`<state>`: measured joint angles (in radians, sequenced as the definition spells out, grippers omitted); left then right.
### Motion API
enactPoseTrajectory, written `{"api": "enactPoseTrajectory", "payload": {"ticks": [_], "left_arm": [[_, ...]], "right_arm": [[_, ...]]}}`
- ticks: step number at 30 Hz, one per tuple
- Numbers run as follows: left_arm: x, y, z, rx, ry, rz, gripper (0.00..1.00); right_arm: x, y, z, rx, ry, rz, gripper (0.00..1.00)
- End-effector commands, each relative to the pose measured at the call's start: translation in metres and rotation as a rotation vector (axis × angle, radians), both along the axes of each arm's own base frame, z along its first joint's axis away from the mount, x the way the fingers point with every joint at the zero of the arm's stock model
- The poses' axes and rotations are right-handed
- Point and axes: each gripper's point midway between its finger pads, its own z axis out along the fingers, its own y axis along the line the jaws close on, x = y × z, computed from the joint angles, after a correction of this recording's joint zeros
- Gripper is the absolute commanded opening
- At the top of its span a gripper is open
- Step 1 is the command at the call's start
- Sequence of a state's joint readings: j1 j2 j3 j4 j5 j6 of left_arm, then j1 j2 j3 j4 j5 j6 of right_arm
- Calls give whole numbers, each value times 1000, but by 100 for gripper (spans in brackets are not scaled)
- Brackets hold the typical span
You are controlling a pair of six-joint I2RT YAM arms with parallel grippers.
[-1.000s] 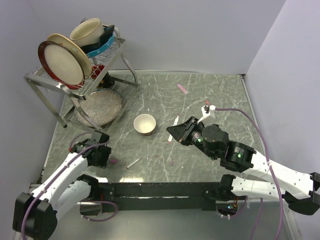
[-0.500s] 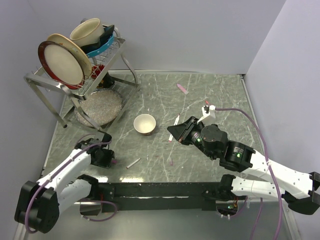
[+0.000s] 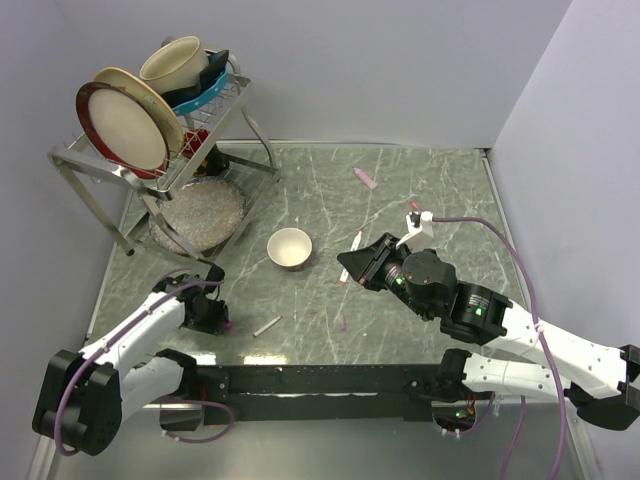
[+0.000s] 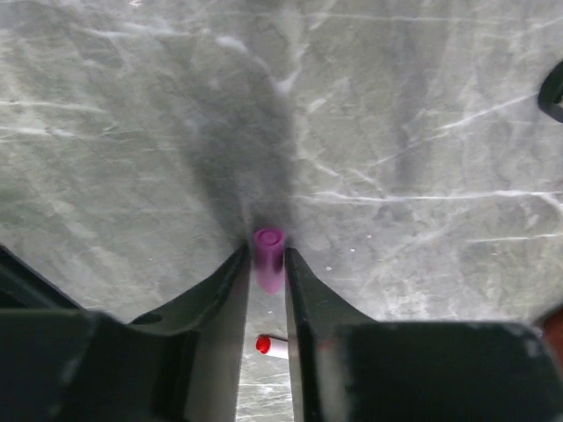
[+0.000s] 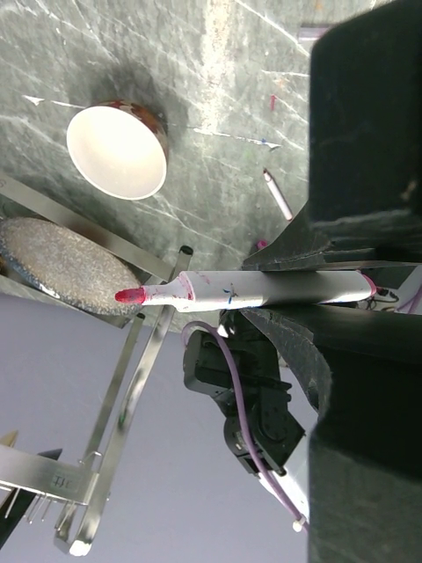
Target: Insert the pens into the pen caps
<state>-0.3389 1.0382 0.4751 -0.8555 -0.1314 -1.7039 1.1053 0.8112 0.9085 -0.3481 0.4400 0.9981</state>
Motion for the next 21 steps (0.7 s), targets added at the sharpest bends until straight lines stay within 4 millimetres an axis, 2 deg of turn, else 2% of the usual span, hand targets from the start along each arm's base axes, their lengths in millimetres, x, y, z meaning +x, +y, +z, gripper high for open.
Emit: {"api": "enactPoseTrajectory", "payload": {"ticks": [1, 2, 3, 5, 7, 9, 10, 11, 13, 14, 15, 16, 17, 18, 19, 21], "left_arm": [[-7, 3, -8, 15, 36, 8, 24], [-6, 3, -7, 12, 30, 4, 21], [-6, 2, -6, 10, 26, 0, 12], [-5, 0, 0, -5, 3, -22, 1], [-1, -1, 10, -12, -31, -38, 1], [5, -2, 28, -15, -95, -74, 1], [7, -2, 35, -15, -122, -89, 1], [11, -2, 47, -17, -179, -133, 1], [23, -9, 75, -40, -304, -200, 1], [26, -15, 85, -53, -351, -282, 1], [38, -24, 103, -81, -446, -324, 1], [42, -29, 118, -102, -522, -360, 1], [47, -36, 130, -110, -589, -427, 1], [55, -50, 150, -161, -692, -487, 1], [57, -57, 166, -183, -771, -531, 1], [55, -76, 187, -243, -880, -667, 1]], "right_arm": [[4, -5, 1, -1, -13, -29, 0], [2, -3, 0, 3, -12, -13, 0], [1, -1, 0, 5, -12, -2, 0], [-4, 5, -1, 4, -17, 47, 0], [-9, 9, -5, -10, -29, 91, 0], [-19, 17, 0, 31, -52, 164, 0], [-23, 20, -11, 16, -56, 196, 0], [-26, 23, -2, 56, -84, 223, 0], [-40, 31, -14, 55, -90, 320, 0], [-44, 35, -12, 72, -104, 348, 0], [-54, 41, -14, 81, -102, 412, 0], [-57, 45, -23, 70, -97, 440, 0], [-61, 49, -23, 79, -101, 472, 0], [-65, 54, -20, 97, -113, 502, 0], [-72, 60, -27, 92, -102, 556, 0], [-77, 67, -23, 110, -114, 597, 0]]}}
